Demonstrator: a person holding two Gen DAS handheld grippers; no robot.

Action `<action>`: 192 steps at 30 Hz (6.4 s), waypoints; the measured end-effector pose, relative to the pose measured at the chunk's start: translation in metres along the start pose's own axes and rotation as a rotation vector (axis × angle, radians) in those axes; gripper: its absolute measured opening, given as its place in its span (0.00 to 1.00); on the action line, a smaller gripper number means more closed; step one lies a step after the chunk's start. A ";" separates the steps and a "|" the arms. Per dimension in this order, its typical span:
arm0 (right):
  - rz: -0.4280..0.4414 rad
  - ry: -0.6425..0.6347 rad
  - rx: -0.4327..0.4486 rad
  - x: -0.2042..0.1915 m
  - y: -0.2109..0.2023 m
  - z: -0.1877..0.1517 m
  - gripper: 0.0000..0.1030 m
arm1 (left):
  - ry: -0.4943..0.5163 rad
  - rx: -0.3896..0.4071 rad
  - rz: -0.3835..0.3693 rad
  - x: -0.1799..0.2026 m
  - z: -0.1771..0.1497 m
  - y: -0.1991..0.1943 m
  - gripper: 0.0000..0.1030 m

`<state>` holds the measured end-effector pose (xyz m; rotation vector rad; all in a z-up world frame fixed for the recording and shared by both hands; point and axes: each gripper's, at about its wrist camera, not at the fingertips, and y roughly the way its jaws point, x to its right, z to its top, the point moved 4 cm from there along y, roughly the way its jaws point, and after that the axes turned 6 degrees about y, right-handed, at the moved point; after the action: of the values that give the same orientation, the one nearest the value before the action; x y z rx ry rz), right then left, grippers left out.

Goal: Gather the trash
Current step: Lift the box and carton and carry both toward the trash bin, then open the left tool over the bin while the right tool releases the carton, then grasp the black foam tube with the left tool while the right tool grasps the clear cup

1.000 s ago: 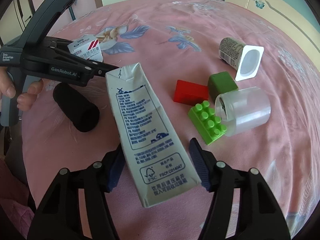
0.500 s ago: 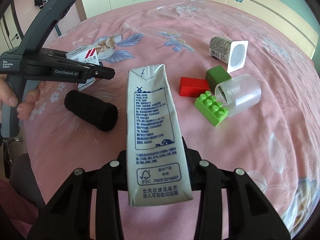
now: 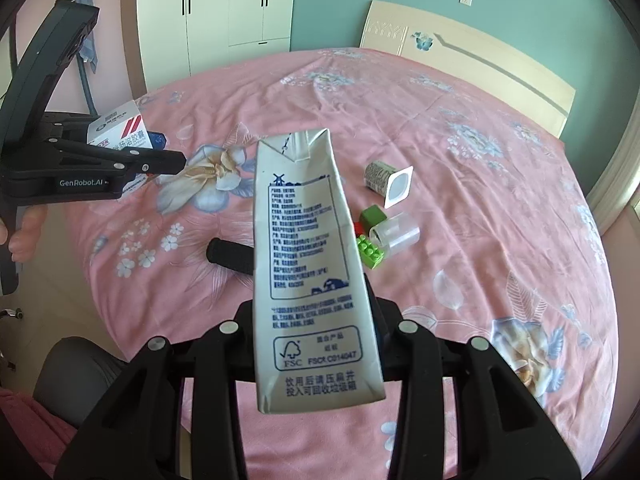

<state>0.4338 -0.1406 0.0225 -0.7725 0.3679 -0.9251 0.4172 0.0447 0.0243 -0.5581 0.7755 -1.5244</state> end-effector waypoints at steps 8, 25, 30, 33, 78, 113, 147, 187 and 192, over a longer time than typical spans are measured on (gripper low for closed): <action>-0.064 -0.014 0.118 -0.025 -0.104 0.017 0.38 | 0.065 0.122 0.024 0.009 0.012 -0.098 0.44; -0.134 -0.038 0.242 -0.068 -0.251 0.004 0.38 | 0.159 0.268 -0.059 0.040 -0.028 -0.239 0.44; -0.126 -0.024 0.246 -0.069 -0.266 -0.013 0.38 | 0.181 0.266 -0.071 0.046 -0.047 -0.252 0.44; -0.111 -0.010 0.239 -0.068 -0.269 -0.025 0.38 | 0.184 0.250 -0.085 0.047 -0.058 -0.249 0.44; 0.157 0.094 -0.220 -0.132 -0.070 -0.242 0.38 | 0.194 -0.312 -0.243 0.086 -0.266 -0.029 0.44; 0.167 0.385 -0.688 -0.166 0.122 -0.400 0.38 | -0.001 -0.658 -0.356 0.115 -0.388 0.147 0.44; 0.073 0.424 -0.811 -0.178 0.188 -0.424 0.58 | -0.063 -0.790 -0.363 0.121 -0.419 0.215 0.58; -0.078 0.220 -0.216 -0.087 -0.075 -0.234 0.68 | 0.217 -0.200 -0.230 0.071 -0.235 -0.048 0.74; -0.123 0.162 -0.130 -0.068 -0.106 -0.186 0.72 | 0.238 -0.130 -0.206 0.064 -0.194 -0.070 0.81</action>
<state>0.2245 -0.2037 -0.0287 -0.8486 0.5305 -1.0912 0.2202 0.0094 -0.0559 -0.5724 1.0307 -1.7611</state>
